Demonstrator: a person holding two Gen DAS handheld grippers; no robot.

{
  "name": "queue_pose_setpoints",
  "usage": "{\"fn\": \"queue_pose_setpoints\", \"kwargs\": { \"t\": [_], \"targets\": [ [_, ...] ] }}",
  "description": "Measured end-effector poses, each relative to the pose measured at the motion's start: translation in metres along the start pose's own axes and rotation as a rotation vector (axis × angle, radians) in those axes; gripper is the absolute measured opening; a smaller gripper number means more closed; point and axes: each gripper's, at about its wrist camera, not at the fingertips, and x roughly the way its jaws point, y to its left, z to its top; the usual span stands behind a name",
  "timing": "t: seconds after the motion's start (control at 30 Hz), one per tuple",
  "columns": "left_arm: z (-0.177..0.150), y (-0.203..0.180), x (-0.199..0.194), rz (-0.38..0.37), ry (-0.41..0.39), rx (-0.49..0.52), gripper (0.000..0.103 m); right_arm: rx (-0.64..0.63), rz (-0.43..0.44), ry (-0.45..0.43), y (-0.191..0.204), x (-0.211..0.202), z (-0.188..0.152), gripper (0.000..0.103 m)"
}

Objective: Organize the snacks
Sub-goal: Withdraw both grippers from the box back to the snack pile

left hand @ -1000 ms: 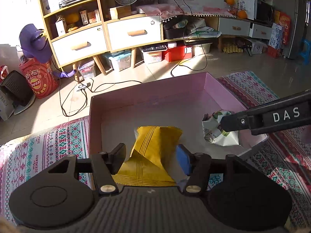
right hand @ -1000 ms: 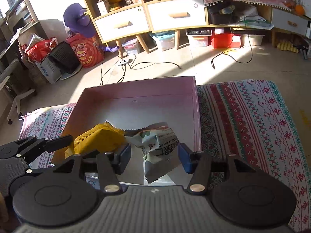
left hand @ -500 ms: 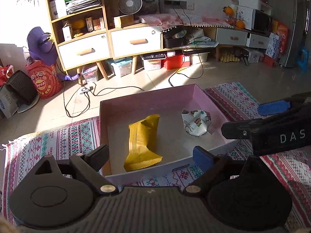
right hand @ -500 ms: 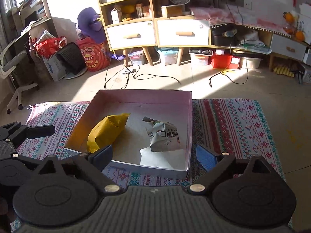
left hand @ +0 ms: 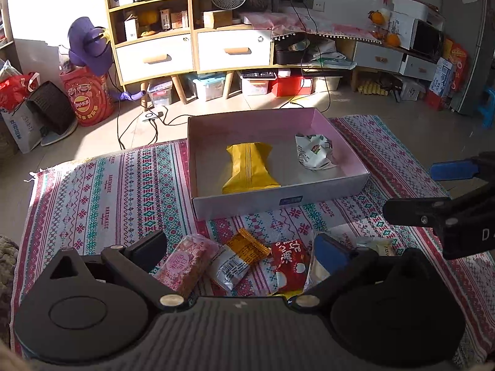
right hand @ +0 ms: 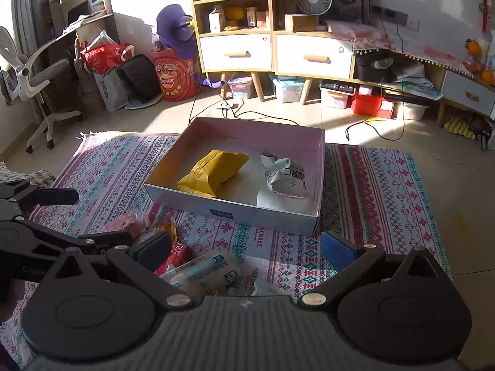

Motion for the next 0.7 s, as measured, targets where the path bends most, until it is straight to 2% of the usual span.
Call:
{"fn": "queue_pose_setpoints", "kwargs": {
  "t": [0.1, 0.23, 0.43, 0.6, 0.7],
  "targets": [
    [-0.013, 0.005, -0.006, 0.007, 0.001, 0.006, 0.103, -0.013, 0.034, 0.016, 0.004, -0.003, -0.013, 0.102],
    [-0.029, 0.013, -0.012, 0.013, 0.029, 0.003, 0.103, -0.068, 0.037, 0.049, 0.013, -0.005, -0.029, 0.102],
    [-0.052, 0.016, -0.013, -0.008, 0.130, -0.027, 0.103, -0.121, 0.082, 0.138, 0.027, -0.002, -0.052, 0.102],
    [-0.072, 0.013, -0.012, -0.029, 0.214, 0.003, 0.103, -0.133, 0.083, 0.221, 0.034, 0.001, -0.071, 0.102],
    [-0.080, 0.016, -0.009, -0.038, 0.254, -0.020, 0.103, -0.146, 0.084, 0.266, 0.039, 0.004, -0.080, 0.102]
  ]
}}
